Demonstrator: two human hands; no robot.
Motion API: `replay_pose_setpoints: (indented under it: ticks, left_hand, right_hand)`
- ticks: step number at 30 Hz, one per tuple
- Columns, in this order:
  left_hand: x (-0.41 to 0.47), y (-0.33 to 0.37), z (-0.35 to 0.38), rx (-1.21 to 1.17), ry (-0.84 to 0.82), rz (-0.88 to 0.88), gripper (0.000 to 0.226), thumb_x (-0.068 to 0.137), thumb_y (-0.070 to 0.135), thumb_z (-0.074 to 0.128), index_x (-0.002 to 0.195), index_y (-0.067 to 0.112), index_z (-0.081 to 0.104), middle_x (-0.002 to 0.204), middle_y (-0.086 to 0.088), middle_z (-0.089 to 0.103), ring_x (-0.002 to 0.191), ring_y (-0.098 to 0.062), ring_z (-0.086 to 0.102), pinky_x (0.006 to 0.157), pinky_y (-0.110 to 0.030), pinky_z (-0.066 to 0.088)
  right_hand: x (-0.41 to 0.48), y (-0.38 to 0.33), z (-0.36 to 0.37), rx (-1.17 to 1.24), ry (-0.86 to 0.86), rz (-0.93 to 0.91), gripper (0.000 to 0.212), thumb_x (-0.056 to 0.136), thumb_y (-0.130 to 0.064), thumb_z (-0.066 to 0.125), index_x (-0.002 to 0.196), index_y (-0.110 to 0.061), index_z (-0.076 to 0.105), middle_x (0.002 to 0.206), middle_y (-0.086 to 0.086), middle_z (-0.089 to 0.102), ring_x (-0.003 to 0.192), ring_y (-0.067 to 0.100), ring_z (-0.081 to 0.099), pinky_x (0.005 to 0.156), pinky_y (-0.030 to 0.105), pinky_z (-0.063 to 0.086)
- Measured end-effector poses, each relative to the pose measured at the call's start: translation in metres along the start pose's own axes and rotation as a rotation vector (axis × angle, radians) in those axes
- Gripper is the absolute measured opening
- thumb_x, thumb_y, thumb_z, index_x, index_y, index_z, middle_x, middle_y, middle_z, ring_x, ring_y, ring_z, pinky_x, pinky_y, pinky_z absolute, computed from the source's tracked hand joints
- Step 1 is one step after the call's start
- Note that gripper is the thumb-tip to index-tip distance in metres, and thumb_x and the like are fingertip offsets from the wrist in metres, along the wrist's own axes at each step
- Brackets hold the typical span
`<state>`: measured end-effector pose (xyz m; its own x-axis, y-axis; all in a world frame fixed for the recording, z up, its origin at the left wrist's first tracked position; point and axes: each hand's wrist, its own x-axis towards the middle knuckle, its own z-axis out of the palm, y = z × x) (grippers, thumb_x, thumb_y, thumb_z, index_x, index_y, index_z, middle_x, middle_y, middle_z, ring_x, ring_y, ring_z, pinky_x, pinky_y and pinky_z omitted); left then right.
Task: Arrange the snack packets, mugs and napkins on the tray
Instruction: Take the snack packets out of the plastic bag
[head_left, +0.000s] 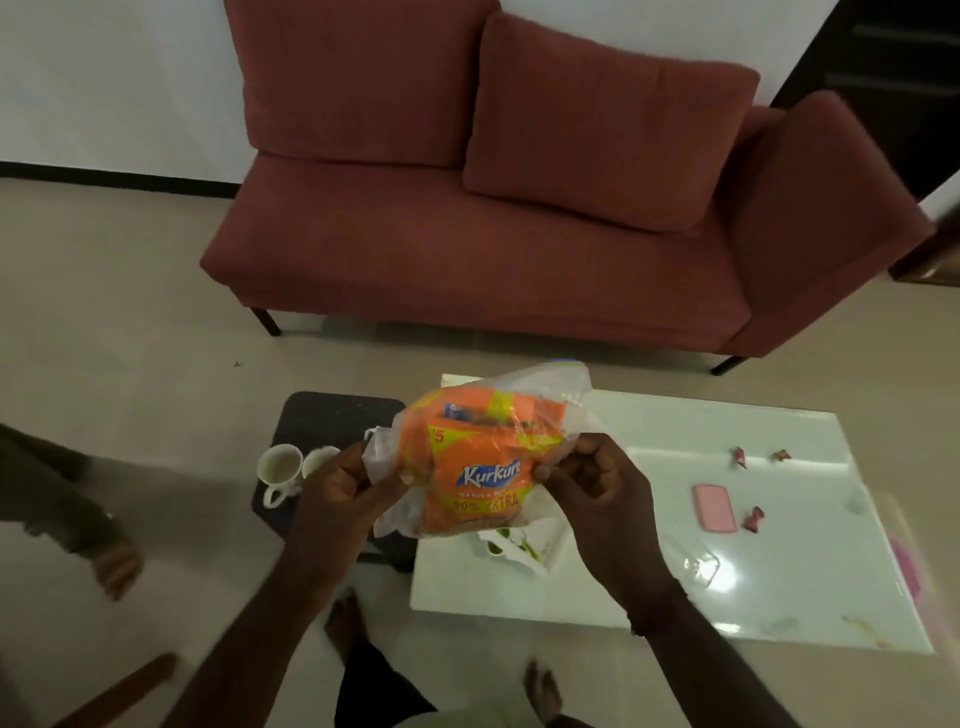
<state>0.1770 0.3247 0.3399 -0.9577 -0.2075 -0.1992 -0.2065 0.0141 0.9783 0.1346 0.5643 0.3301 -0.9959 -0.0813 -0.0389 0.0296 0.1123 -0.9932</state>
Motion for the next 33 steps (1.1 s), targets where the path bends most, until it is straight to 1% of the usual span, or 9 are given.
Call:
replay_pose_setpoints:
  ticks: [3,7,11,13,16,21,27,30,33]
  left_hand:
    - [-0.032,0.002,0.043,-0.071,-0.022,-0.073,0.055,0.063,0.07,0.071,0.097,0.026,0.072,0.095,0.0,0.076,0.09,-0.015,0.072,0.071,-0.026,0.058]
    - [-0.053,0.007,0.08,-0.341,-0.04,-0.301,0.062,0.082,0.069,0.035,0.11,0.024,0.067,0.112,-0.008,0.073,0.096,-0.023,0.072,0.071,-0.038,0.059]
    - [-0.046,0.022,0.096,-0.169,-0.303,-0.559,0.086,0.073,0.083,0.023,0.119,0.025,0.067,0.115,-0.002,0.072,0.102,-0.027,0.07,0.076,-0.038,0.057]
    - [-0.042,0.032,0.106,-0.048,-0.407,-0.633,0.085,0.074,0.084,0.028,0.106,0.02,0.075,0.098,-0.003,0.075,0.088,-0.034,0.066,0.074,-0.033,0.05]
    - [-0.038,0.045,0.122,0.007,-0.413,-0.624,0.054,0.069,0.07,0.055,0.066,0.021,0.077,0.059,0.003,0.065,0.054,-0.014,0.055,0.053,-0.022,0.041]
    - [-0.031,0.049,0.134,-0.067,-0.329,-0.407,0.033,0.072,0.034,0.07,0.088,0.006,0.076,0.094,-0.018,0.072,0.07,-0.022,0.068,0.061,-0.025,0.057]
    - [-0.03,0.06,0.143,0.107,-0.498,-0.209,0.018,0.085,0.023,0.066,0.091,0.012,0.078,0.095,-0.007,0.077,0.075,-0.017,0.074,0.066,-0.017,0.054]
    - [-0.037,0.052,0.155,0.195,-0.524,-0.223,0.013,0.088,0.023,0.066,0.091,0.019,0.079,0.089,-0.002,0.078,0.079,-0.023,0.074,0.071,-0.024,0.056]
    - [-0.051,0.038,0.171,0.253,-0.411,-0.264,0.008,0.082,0.029,0.073,0.077,0.028,0.079,0.068,0.01,0.073,0.074,-0.015,0.069,0.059,-0.019,0.05]
  right_hand:
    - [-0.023,0.004,-0.05,0.03,-0.004,0.011,0.019,0.084,-0.005,0.074,0.084,-0.022,0.068,0.086,0.0,0.074,0.082,0.011,0.071,0.07,0.019,0.055]
    - [-0.047,0.007,-0.097,0.066,-0.008,0.004,0.006,0.084,-0.01,0.073,0.086,-0.009,0.067,0.086,0.007,0.073,0.083,0.018,0.071,0.074,0.026,0.058]
    - [-0.064,0.002,-0.127,0.102,-0.004,0.003,0.011,0.078,-0.023,0.073,0.081,-0.013,0.071,0.082,0.01,0.073,0.081,0.023,0.07,0.077,0.04,0.058]
    - [-0.071,0.001,-0.139,0.117,-0.057,0.005,0.007,0.081,-0.017,0.071,0.083,-0.01,0.072,0.084,0.012,0.074,0.084,0.027,0.071,0.078,0.039,0.059]
    - [-0.081,0.004,-0.152,0.148,-0.108,0.011,0.011,0.083,-0.01,0.069,0.087,0.001,0.07,0.085,0.015,0.074,0.085,0.025,0.071,0.078,0.031,0.059]
    - [-0.095,0.015,-0.172,0.105,-0.084,0.04,0.005,0.085,-0.009,0.068,0.085,-0.006,0.071,0.082,0.012,0.072,0.08,0.017,0.069,0.073,0.025,0.056]
    - [-0.107,0.037,-0.19,-0.186,0.039,0.178,0.029,0.091,-0.006,0.067,0.09,-0.034,0.073,0.093,-0.008,0.076,0.091,0.009,0.07,0.079,0.015,0.052]
    - [-0.117,0.032,-0.189,-0.36,0.191,0.244,0.032,0.092,-0.011,0.067,0.114,-0.034,0.065,0.108,-0.018,0.069,0.102,-0.003,0.064,0.094,0.026,0.052]
    - [-0.125,0.008,-0.18,-0.276,0.238,0.282,0.017,0.089,-0.025,0.069,0.103,-0.034,0.07,0.095,-0.016,0.075,0.093,0.002,0.069,0.088,0.032,0.055]
